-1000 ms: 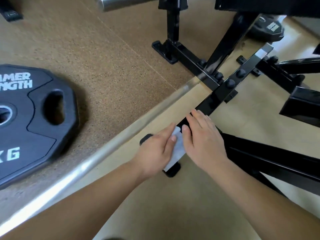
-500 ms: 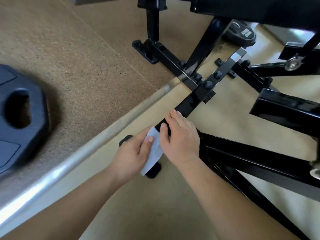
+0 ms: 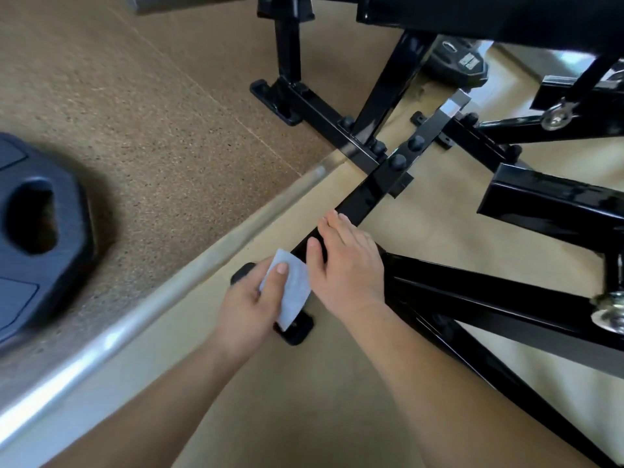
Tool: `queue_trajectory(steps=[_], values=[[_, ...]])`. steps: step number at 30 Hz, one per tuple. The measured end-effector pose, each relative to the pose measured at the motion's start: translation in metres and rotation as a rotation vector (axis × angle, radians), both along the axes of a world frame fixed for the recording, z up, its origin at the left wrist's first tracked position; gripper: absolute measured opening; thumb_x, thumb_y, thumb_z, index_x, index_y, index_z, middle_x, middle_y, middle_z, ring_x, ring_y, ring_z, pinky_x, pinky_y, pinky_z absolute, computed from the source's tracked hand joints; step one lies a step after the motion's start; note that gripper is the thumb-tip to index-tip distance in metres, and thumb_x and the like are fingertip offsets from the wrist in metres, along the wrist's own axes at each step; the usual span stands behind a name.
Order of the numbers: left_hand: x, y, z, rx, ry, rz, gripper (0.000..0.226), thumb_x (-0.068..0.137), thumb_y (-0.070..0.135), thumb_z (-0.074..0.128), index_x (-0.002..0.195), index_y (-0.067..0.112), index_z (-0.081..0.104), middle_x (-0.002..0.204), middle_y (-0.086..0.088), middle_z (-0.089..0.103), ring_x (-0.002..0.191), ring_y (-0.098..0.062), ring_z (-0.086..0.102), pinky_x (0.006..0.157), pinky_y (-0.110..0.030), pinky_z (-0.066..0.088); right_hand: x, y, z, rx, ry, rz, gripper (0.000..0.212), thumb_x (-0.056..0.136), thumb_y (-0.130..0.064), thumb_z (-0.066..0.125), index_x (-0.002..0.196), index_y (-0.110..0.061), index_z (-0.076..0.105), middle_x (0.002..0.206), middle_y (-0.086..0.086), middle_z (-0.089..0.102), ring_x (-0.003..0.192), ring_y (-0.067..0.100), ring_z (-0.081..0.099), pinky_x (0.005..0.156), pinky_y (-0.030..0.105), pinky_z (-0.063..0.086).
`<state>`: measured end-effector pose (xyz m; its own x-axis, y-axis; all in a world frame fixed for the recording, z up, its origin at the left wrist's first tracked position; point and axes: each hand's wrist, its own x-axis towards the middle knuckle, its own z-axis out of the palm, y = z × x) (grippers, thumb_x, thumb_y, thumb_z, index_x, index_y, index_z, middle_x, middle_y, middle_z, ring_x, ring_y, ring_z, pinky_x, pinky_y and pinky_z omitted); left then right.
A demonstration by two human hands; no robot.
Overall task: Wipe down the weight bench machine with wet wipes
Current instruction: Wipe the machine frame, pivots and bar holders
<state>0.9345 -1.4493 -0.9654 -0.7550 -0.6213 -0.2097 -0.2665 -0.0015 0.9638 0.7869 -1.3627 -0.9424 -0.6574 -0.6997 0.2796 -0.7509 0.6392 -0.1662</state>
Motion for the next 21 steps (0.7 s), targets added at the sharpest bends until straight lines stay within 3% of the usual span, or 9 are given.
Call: queue_trajectory(steps=[2, 4, 6, 8, 10, 13, 16, 18, 21], values=[[0.021, 0.016, -0.008, -0.054, -0.009, 0.112, 0.04, 0.103, 0.06, 0.037, 0.086, 0.036, 0.063, 0.078, 0.01, 0.066, 0.074, -0.002, 0.059, 0.068, -0.027, 0.046, -0.002, 0.003, 0.0, 0.021, 0.015, -0.002, 0.052, 0.102, -0.041, 0.04, 0.134, -0.01, 0.067, 0.146, 0.009, 0.06, 0.14, 0.026, 0.052, 0.114, 0.043, 0.04], [0.037, 0.019, -0.023, -0.056, -0.058, 0.117, 0.049, 0.105, 0.059, 0.035, 0.107, 0.021, 0.066, 0.105, 0.006, 0.072, 0.097, -0.012, 0.069, 0.079, -0.032, 0.05, 0.0, 0.003, 0.0, 0.055, 0.024, 0.001, 0.054, 0.103, -0.041, 0.038, 0.138, -0.009, 0.064, 0.149, 0.01, 0.058, 0.141, 0.027, 0.05, 0.115, 0.044, 0.037], [0.051, 0.01, -0.032, -0.051, -0.075, 0.062, 0.059, 0.105, 0.062, 0.033, 0.115, 0.012, 0.062, 0.119, 0.003, 0.067, 0.114, -0.021, 0.065, 0.088, -0.035, 0.051, 0.003, 0.001, 0.001, 0.072, 0.006, -0.017, 0.056, 0.103, -0.043, 0.037, 0.139, -0.008, 0.062, 0.151, 0.011, 0.055, 0.143, 0.029, 0.048, 0.116, 0.045, 0.035], [0.058, -0.002, -0.034, -0.083, -0.077, 0.018, 0.063, 0.104, 0.064, 0.029, 0.126, 0.018, 0.066, 0.126, 0.003, 0.071, 0.122, -0.011, 0.063, 0.103, -0.036, 0.051, 0.008, -0.007, 0.004, 0.059, -0.026, -0.034, 0.059, 0.103, -0.044, 0.034, 0.138, -0.005, 0.061, 0.153, 0.013, 0.053, 0.146, 0.031, 0.043, 0.12, 0.05, 0.032], [0.057, -0.015, -0.032, -0.153, -0.065, -0.007, 0.064, 0.105, 0.062, 0.028, 0.141, 0.021, 0.061, 0.145, 0.011, 0.061, 0.135, 0.001, 0.052, 0.115, -0.033, 0.041, 0.017, -0.017, 0.005, 0.05, -0.069, 0.001, 0.061, 0.104, -0.044, 0.03, 0.14, -0.003, 0.058, 0.155, 0.014, 0.048, 0.151, 0.03, 0.036, 0.126, 0.051, 0.023], [0.041, -0.036, -0.04, -0.335, -0.044, -0.083, 0.06, 0.108, 0.049, 0.03, 0.154, 0.016, 0.047, 0.162, 0.005, 0.039, 0.151, -0.001, 0.029, 0.125, -0.026, 0.023, 0.031, -0.025, -0.004, 0.066, -0.099, 0.058, 0.066, 0.104, -0.045, 0.024, 0.148, -0.004, 0.051, 0.161, 0.012, 0.043, 0.155, 0.027, 0.026, 0.129, 0.049, 0.014], [0.026, -0.059, -0.067, -0.66, -0.183, -0.331, 0.064, 0.106, 0.047, 0.018, 0.162, 0.015, 0.029, 0.17, -0.001, 0.015, 0.159, -0.016, 0.008, 0.129, -0.038, 0.011, 0.033, -0.025, -0.012, 0.044, -0.092, 0.048, 0.065, 0.104, -0.043, 0.024, 0.151, -0.005, 0.048, 0.164, 0.01, 0.038, 0.157, 0.025, 0.022, 0.129, 0.047, 0.013], [0.023, -0.071, -0.087, -0.831, -0.338, -0.513, 0.068, 0.102, 0.048, 0.006, 0.165, 0.021, 0.013, 0.171, 0.004, -0.003, 0.159, -0.018, -0.006, 0.129, -0.044, 0.005, 0.032, -0.025, -0.012, 0.053, -0.086, 0.045, 0.065, 0.105, -0.043, 0.025, 0.152, -0.006, 0.048, 0.165, 0.009, 0.037, 0.157, 0.022, 0.021, 0.129, 0.046, 0.013], [0.019, -0.083, -0.096, -0.944, -0.364, -0.633, 0.066, 0.104, 0.047, 0.006, 0.165, 0.024, 0.004, 0.17, 0.005, -0.009, 0.159, -0.017, -0.009, 0.129, -0.045, 0.004, 0.032, -0.025, -0.012, 0.068, -0.077, 0.038, 0.063, 0.105, -0.043, 0.026, 0.151, -0.008, 0.05, 0.165, 0.008, 0.037, 0.158, 0.022, 0.021, 0.129, 0.045, 0.012]])
